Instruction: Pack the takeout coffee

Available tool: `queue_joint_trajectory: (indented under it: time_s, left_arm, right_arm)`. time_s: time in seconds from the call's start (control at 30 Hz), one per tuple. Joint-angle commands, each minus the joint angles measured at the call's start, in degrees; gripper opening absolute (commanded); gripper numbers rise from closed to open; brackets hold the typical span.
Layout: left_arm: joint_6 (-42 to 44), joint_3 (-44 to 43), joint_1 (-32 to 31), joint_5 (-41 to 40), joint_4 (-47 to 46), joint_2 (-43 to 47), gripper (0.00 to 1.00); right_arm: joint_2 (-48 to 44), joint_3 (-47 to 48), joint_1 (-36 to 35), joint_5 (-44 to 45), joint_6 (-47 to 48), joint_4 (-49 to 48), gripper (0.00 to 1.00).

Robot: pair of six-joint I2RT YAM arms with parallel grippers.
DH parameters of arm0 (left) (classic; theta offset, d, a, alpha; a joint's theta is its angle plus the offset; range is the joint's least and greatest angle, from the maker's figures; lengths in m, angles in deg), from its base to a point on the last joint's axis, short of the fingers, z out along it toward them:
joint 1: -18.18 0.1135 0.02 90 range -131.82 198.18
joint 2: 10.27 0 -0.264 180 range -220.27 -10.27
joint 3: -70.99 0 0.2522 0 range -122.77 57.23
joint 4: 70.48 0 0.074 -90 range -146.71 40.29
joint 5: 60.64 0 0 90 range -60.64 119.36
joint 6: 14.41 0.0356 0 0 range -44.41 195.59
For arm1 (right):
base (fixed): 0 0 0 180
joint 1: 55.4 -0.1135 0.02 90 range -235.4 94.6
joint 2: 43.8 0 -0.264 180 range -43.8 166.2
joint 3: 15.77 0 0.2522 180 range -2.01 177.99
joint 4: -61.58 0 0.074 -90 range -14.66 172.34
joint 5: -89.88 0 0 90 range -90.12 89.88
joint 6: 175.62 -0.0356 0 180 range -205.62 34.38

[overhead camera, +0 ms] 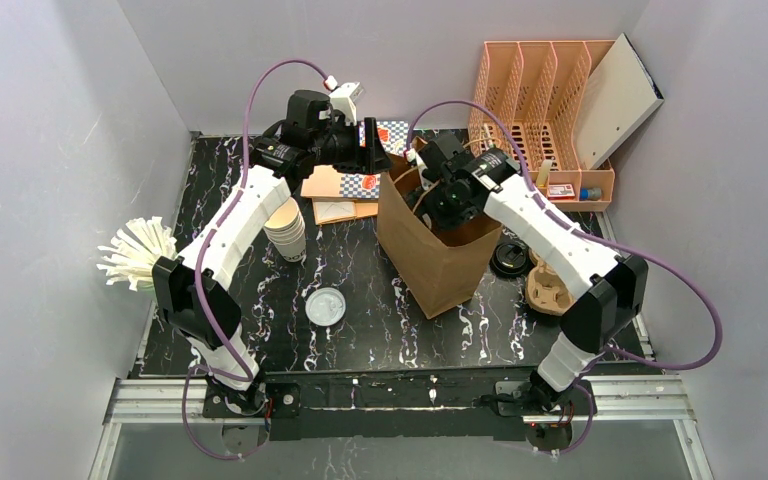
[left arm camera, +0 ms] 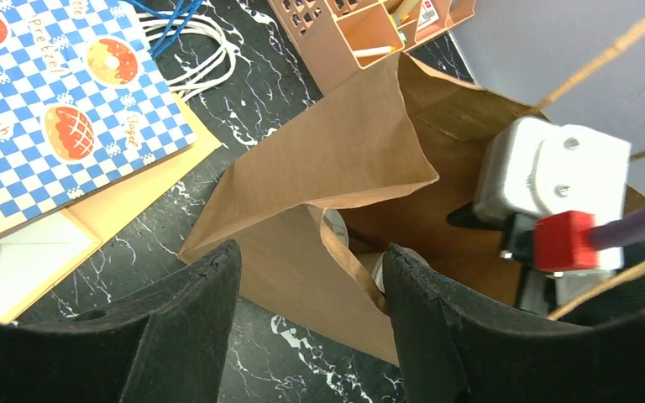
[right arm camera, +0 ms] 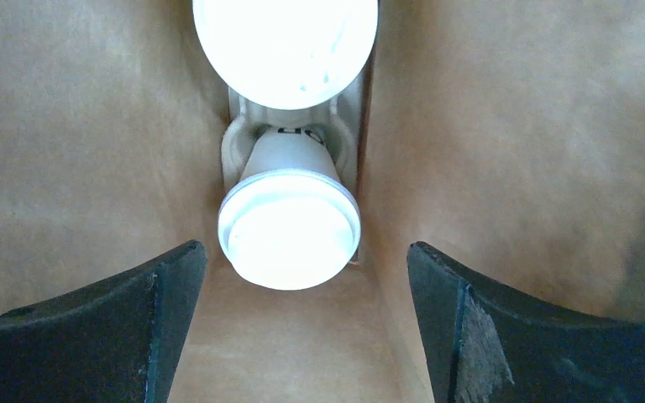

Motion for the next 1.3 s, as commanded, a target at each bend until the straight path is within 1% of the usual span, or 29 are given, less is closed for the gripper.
queue_joint_trajectory:
  time_s: [0.0,0.2,0.37,0.67,0.83,1.0,1.07,1.17,1.27]
  left_arm:
    - [1.65,-0.38,-0.45,-1.26,1.6,1.3,0.6]
    - [3.03,-0.31,-0.79,-1.8,2.29,1.3,0.59]
    - [4.13,-0.16,-1.27,-2.47,2.99,1.3,0.59]
    - [5.13,0.14,-2.85,-4.03,3.16,1.71,0.59]
    - [5.79,0.19,-3.48,-4.97,3.14,1.91,0.59]
    - [6.25,0.04,-4.0,-5.95,3.1,1.96,0.59]
    - [6.42,-0.02,-4.1,-6.32,3.16,2.17,0.59]
    - [6.42,-0.64,-4.15,-6.81,2.96,2.23,0.59]
    - [6.44,-1.26,-4.14,-7.32,3.12,2.18,0.59]
  right_arm:
    - [-2.25,4.68,-0.01,3.58,-0.79,2.08,0.98]
    - [-2.03,7.94,0.03,5.52,-0.91,2.75,0.98]
    - [-2.08,10.65,0.01,10.43,-2.39,2.64,0.98]
    - [-0.47,20.57,0.22,24.98,-5.38,3.47,0.98]
    - [-2.55,20.08,0.22,30.64,-3.05,-1.19,0.98]
    - [-2.48,19.38,0.12,35.36,0.89,-3.17,0.98]
    - [-3.19,18.52,0.12,36.56,2.27,-6.87,0.98]
    - [-5.18,17.04,0.12,35.86,4.45,-13.49,0.98]
    - [-6.58,18.24,0.09,32.43,6.03,-17.87,0.98]
